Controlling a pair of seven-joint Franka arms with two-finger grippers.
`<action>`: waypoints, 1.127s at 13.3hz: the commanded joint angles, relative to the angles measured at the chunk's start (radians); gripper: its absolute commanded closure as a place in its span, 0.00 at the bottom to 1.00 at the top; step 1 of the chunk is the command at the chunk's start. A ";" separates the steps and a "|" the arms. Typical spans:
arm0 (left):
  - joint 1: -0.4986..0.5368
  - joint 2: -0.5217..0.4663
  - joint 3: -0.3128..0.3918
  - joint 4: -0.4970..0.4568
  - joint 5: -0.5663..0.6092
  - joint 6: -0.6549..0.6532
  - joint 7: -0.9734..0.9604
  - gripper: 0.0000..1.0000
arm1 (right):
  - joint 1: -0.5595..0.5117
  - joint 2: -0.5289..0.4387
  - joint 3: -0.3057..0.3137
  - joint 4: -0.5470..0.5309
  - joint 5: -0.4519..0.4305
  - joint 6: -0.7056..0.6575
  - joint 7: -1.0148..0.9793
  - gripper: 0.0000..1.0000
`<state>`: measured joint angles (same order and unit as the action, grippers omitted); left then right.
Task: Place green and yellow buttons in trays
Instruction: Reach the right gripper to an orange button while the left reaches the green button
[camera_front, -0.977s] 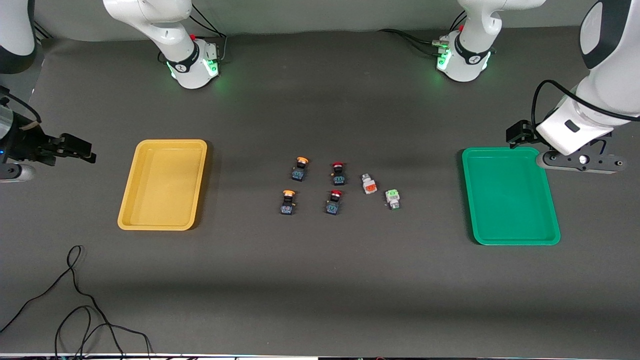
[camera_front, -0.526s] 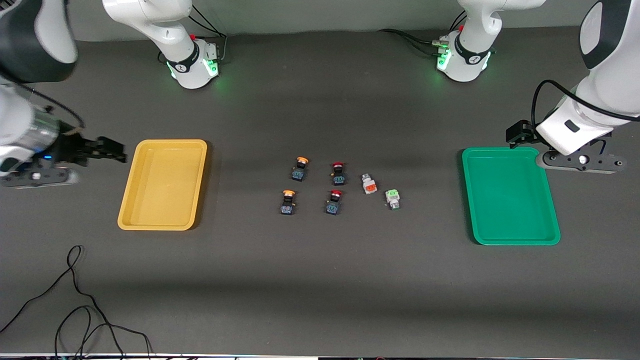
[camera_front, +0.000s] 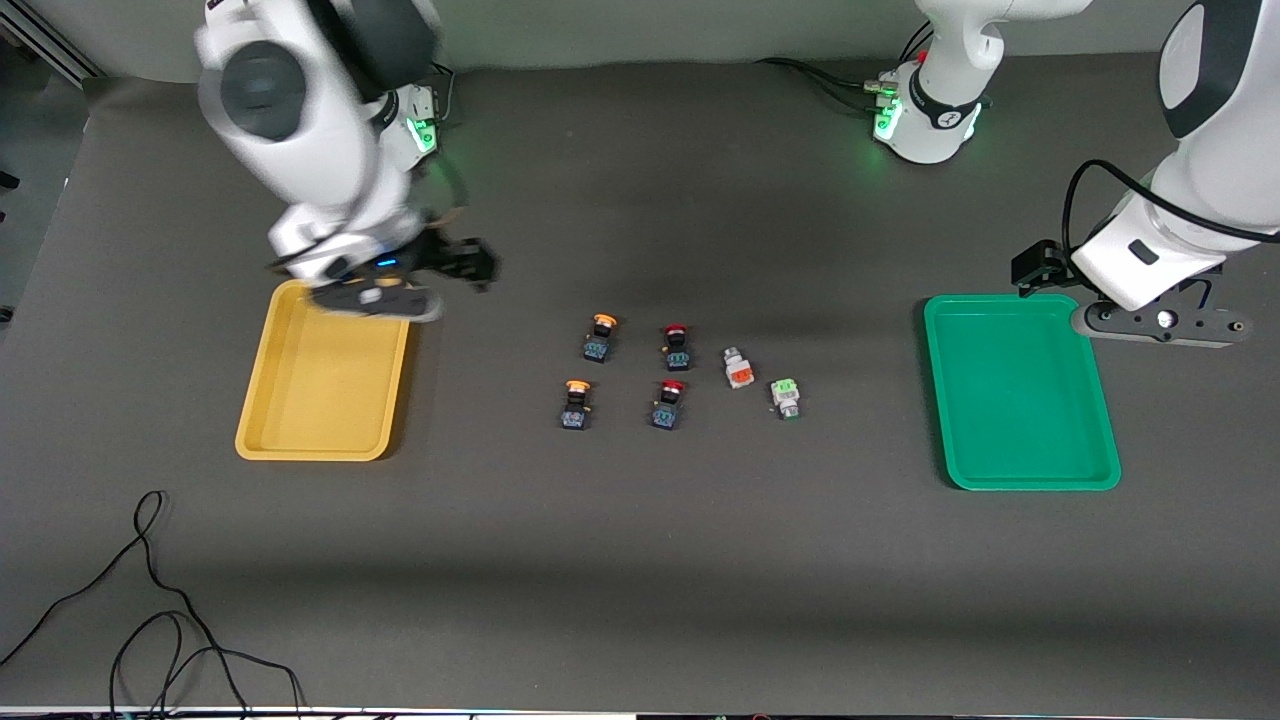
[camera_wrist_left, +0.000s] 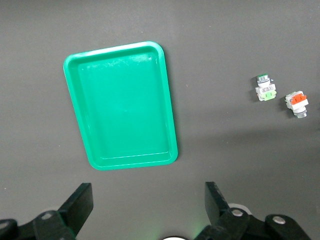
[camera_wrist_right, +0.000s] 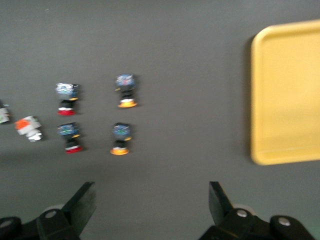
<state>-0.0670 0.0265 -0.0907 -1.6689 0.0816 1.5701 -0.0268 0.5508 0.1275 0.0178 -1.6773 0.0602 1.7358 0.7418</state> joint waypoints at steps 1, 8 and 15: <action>-0.016 -0.011 0.016 -0.012 -0.014 0.004 0.001 0.00 | 0.086 0.105 -0.015 0.109 0.024 0.001 0.199 0.00; -0.042 0.038 -0.007 -0.012 -0.072 0.065 -0.093 0.01 | 0.143 0.243 -0.012 0.131 0.015 0.086 0.304 0.00; -0.177 0.315 -0.012 -0.015 -0.071 0.345 -0.332 0.03 | 0.155 0.365 -0.016 -0.039 -0.010 0.428 0.303 0.00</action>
<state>-0.2327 0.2635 -0.1141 -1.6980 0.0118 1.8593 -0.3290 0.6932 0.4991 0.0067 -1.6566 0.0649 2.0907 1.0237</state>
